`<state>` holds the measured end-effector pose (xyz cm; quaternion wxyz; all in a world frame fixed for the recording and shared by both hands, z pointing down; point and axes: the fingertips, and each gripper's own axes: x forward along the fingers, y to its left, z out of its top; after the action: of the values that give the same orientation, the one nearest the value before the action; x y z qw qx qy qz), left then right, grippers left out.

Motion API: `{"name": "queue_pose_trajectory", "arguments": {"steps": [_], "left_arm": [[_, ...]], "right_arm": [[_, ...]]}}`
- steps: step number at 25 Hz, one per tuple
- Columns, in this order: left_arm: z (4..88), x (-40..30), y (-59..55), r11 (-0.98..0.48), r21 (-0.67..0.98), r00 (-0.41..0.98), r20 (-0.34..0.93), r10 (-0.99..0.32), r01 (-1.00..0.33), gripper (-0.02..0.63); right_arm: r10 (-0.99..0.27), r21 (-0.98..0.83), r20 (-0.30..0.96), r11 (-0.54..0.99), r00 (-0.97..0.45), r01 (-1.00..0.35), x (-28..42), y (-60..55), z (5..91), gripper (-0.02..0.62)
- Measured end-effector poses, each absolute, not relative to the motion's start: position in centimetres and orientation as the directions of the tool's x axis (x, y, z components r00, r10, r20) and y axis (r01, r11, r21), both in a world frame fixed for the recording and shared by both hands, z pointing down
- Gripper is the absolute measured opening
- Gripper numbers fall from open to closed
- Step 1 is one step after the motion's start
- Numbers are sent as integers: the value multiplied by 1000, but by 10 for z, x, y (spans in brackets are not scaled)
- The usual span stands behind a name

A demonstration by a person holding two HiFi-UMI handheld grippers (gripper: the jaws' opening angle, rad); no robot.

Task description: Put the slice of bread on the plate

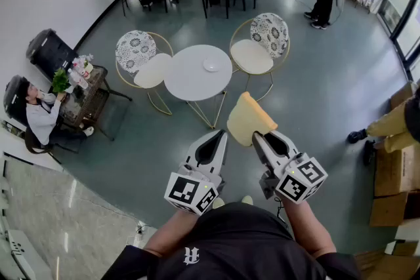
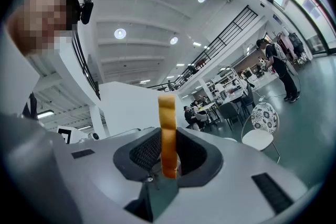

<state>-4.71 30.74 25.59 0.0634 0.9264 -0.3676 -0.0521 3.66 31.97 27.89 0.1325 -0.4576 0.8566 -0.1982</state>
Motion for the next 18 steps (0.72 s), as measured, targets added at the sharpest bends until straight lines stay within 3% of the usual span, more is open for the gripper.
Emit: {"name": "queue_pose_trajectory", "arguments": {"steps": [18], "left_arm": [[252, -42, 315, -721, 144, 723, -49, -690, -678, 6]], "right_arm": [[-816, -451, -55, 534, -575, -715, 34, 328, 271, 86]]}}
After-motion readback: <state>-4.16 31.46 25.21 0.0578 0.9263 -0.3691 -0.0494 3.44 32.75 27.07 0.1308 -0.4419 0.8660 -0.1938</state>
